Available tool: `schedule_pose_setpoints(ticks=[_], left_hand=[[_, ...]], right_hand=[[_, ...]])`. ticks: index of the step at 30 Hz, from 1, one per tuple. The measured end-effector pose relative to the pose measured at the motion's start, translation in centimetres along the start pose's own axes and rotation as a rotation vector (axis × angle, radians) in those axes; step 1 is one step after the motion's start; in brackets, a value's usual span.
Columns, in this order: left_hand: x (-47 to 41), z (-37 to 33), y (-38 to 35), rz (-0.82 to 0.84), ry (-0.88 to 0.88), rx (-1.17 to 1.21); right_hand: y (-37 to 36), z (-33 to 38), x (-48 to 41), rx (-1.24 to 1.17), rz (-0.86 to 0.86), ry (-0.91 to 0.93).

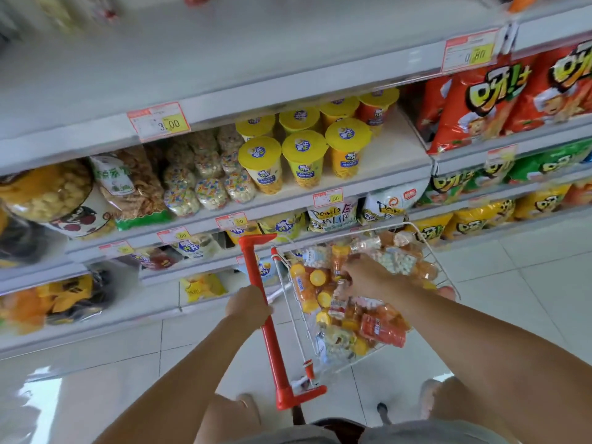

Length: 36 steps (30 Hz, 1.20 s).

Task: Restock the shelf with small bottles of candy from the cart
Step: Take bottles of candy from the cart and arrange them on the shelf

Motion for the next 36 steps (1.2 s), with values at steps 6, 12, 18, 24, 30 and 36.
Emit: schedule_pose_setpoints(ticks=[6, 12, 18, 24, 30, 36], left_hand=[[-4.3, -0.2, 3.1, -0.001, 0.034, 0.169], [-5.9, -0.4, 3.2, 0.039, 0.011, 0.147], [-5.9, -0.2, 3.0, -0.024, -0.028, 0.249], [-4.2, 0.3, 3.2, -0.092, -0.048, 0.373], [0.3, -1.8, 10.0, -0.274, -0.288, 0.426], [11.7, -5.2, 22.8, -0.663, -0.769, 0.706]], right_hand=[[-2.4, 2.2, -2.1, 0.351, 0.180, 0.022], [-3.4, 2.6, -3.2, 0.302, 0.256, -0.052], [-2.0, 2.5, -1.7, -0.064, 0.161, 0.007], [2.8, 3.1, -0.2, -0.289, -0.038, 0.027], [14.7, 7.4, 5.4, -0.629, -0.501, 0.355], [24.7, 11.8, 13.5, -0.785, -0.873, 0.623]])
Point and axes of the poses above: each hand's wrist, its own x-axis away from the middle knuckle, its own y-axis out of the back of the hand, z = x × y, the point moved 8 cm from there along -x, towards the middle knuckle, and after that the axes turned 2 degrees about y, right-handed, at the moved point
